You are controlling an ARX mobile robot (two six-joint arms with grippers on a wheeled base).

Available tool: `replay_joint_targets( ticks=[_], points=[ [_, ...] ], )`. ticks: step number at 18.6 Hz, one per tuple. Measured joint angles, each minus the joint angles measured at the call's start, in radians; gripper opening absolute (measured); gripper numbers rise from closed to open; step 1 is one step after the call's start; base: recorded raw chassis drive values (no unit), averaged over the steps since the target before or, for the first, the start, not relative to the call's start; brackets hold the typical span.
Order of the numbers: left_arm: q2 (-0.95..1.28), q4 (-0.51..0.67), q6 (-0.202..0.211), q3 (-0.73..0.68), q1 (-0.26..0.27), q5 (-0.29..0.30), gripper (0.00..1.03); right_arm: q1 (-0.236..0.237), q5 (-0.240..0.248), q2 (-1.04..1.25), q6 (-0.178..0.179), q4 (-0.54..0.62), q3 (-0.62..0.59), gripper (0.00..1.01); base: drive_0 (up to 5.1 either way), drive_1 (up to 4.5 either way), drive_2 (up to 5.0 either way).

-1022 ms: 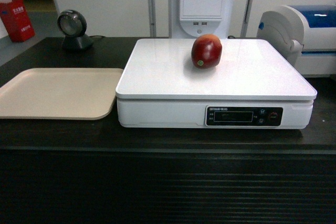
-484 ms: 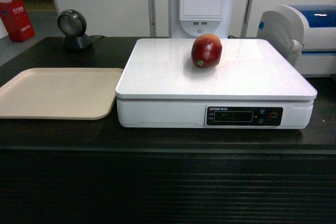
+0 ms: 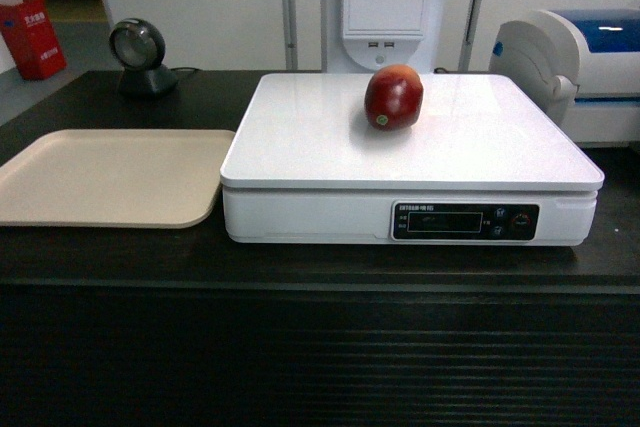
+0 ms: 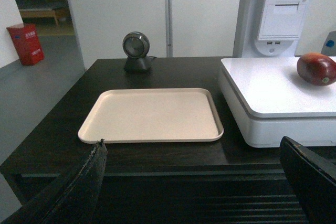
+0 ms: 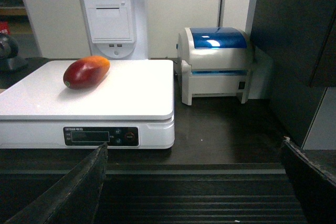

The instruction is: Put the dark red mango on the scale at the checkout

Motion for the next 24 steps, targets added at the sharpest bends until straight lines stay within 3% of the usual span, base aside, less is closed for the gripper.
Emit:
replay_joint_targets(
  ticks=[24],
  points=[
    [0.000,0.000,0.000,0.000,0.000,0.001,0.98,0.000,0.000,0.000,0.000,-0.001,0.000,0.98,0.0,0.00,0.0]
  ],
)
